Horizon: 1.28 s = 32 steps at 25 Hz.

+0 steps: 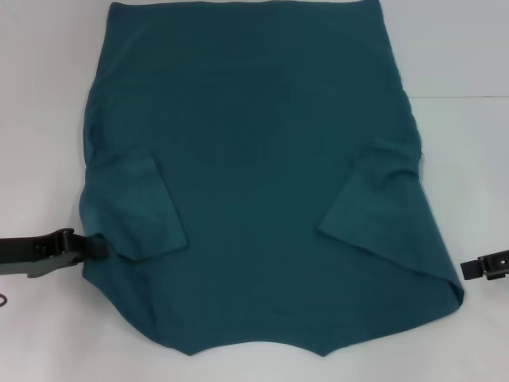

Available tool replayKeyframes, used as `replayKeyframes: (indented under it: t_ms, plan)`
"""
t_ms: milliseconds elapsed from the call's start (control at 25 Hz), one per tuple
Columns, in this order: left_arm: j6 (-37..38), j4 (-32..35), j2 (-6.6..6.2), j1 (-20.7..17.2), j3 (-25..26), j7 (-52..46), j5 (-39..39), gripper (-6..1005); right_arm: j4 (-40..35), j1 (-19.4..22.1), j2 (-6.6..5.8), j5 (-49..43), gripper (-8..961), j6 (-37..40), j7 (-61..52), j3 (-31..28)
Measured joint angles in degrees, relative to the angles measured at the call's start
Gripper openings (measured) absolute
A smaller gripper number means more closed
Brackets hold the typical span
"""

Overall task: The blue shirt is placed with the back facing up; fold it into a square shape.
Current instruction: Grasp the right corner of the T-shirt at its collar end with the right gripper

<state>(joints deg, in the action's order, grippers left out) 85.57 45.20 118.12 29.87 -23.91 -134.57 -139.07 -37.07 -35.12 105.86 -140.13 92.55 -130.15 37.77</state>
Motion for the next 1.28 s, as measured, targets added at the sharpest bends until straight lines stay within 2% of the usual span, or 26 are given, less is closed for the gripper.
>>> replayKeyframes:
  t_ms: [240,640,1280]
  plan:
    - [-0.02,-0.11,0.0,-0.22,0.0,0.01,0.04,22,-0.02,-0.4,1.42,-1.74,718,-2.46,2.25,0.13]
    - [-0.13,-0.12,0.0,-0.12,0.0,-0.2,0.04,22,-0.02,-0.69,2.75,-2.66,694,-3.86,3.73,0.83]
    - [-0.61,-0.11,0.0,0.01,0.01,-0.44,0.03,22,0.45,-0.9,3.18,-2.7,656,-5.17,3.17,2.35]
